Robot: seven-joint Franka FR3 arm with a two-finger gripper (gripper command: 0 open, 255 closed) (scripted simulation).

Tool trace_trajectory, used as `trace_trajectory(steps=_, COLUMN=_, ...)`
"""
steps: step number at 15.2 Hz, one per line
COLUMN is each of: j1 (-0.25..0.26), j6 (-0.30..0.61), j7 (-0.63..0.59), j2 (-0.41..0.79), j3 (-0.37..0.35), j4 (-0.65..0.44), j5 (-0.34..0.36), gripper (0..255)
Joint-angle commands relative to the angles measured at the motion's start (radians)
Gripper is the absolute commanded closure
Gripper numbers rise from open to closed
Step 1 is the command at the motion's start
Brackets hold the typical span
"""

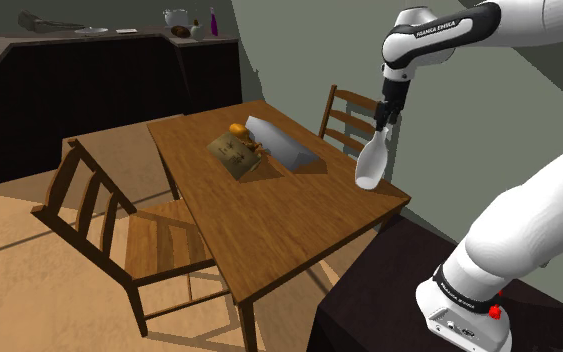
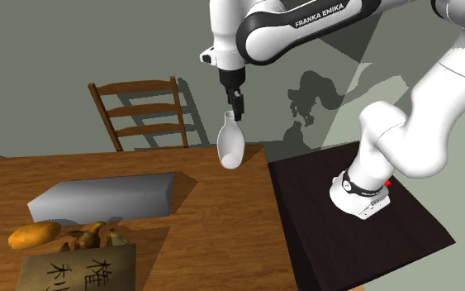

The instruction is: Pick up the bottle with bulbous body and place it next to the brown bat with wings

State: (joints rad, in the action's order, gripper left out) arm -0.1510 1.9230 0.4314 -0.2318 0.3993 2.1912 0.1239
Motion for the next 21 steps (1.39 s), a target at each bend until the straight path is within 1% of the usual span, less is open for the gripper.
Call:
trace_trajectory(steps=1, j1=-0.002, j6=0.021, j7=0.008, j2=0.017, j3=0.007, j4=0.0, j5=-0.004, gripper=0)
trace_trajectory(steps=7, j1=-0.004, j6=0.112, j7=0.013, j2=0.042, j3=0.016, j4=0.068, j5=-0.008, gripper=0)
trace_trajectory(steps=15, j1=-0.004, j6=0.112, j7=0.013, j2=0.042, j3=0.016, j4=0.067, j5=-0.008, gripper=0)
trace_trajectory(steps=16, j1=-0.004, j6=0.112, j7=0.013, j2=0.042, j3=0.016, j4=0.067, j5=-0.008, gripper=255)
trace_trajectory(steps=21, j1=-0.004, j6=0.112, j7=0.013, j2=0.042, j3=0.016, j4=0.067, j5=-0.008, gripper=255)
